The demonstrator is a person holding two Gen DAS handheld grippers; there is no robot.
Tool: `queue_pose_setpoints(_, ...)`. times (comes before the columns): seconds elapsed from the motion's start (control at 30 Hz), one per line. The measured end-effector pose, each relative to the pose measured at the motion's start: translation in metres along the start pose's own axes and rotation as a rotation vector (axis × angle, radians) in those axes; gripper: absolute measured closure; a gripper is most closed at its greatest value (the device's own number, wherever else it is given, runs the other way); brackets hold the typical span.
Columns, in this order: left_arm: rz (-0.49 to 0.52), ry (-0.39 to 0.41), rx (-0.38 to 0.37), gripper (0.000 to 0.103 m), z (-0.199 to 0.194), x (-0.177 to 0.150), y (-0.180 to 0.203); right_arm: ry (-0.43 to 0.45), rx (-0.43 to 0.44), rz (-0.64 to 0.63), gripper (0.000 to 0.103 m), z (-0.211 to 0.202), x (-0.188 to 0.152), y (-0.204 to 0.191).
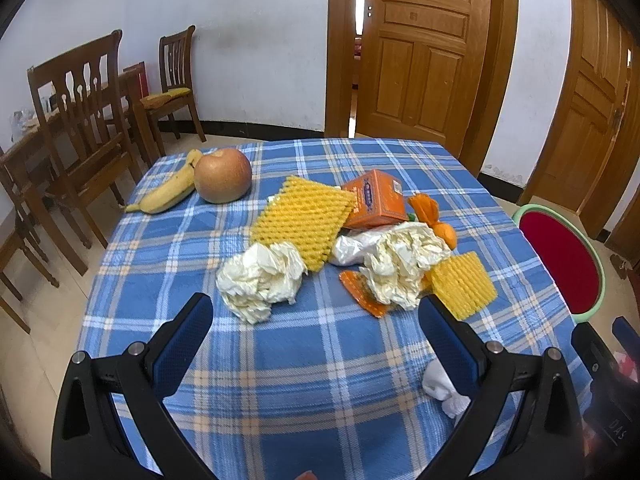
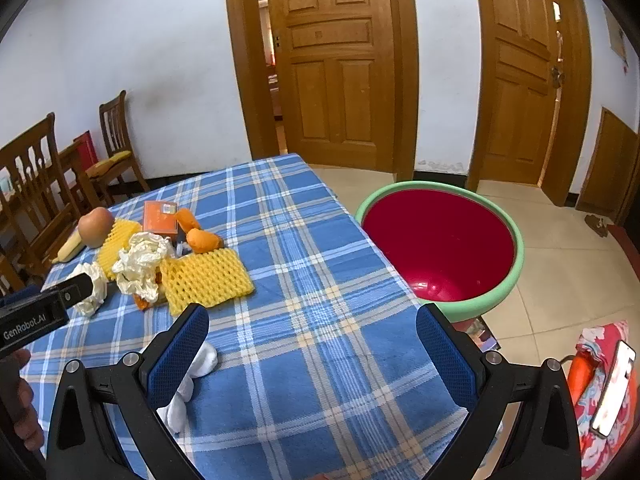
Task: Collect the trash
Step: 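Grasp the crumpled white tissue with the left tool while the right tool grasps the yellow foam net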
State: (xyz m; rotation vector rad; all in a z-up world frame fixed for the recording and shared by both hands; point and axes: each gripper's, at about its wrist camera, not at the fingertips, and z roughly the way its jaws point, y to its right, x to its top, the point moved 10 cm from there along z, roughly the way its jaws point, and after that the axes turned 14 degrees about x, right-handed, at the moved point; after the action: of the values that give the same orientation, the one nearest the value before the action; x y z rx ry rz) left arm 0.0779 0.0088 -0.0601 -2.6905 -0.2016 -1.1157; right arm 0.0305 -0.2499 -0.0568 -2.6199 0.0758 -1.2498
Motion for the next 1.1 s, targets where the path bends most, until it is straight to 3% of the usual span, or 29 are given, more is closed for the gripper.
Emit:
queue_pose_setpoints(0.3, 0.004, 0.017, 0.034, 0.002, 0.011, 0.013, -0.015, -0.018, 0.041, 0.008, 0.000, 0.013, 0.002, -0.004)
queue_pose_setpoints(0.53, 0.006, 0.002, 0.070, 0.002, 0.034, 0.021, -0.032, -0.050, 0.124, 0.068, 0.000, 0.033, 0.008, -0.012)
queue_pose_setpoints(0.67, 0.002, -0.017, 0.088, 0.002, 0.051, 0.019, -0.042, -0.067, 0.114, 0.031, 0.000, 0.046, 0.012, -0.018)
queue_pose_setpoints(0.8, -0.013, -0.056, 0.093, 0.002, 0.069, 0.013, -0.050, -0.099, 0.162, 0.002, 0.000, 0.064, 0.011, -0.029)
queue_pose_setpoints(1.1, -0.034, -0.136, 0.037, 0.015, 0.091, -0.006, -0.044, -0.181, 0.198, -0.069, 0.000, 0.099, 0.002, -0.046)
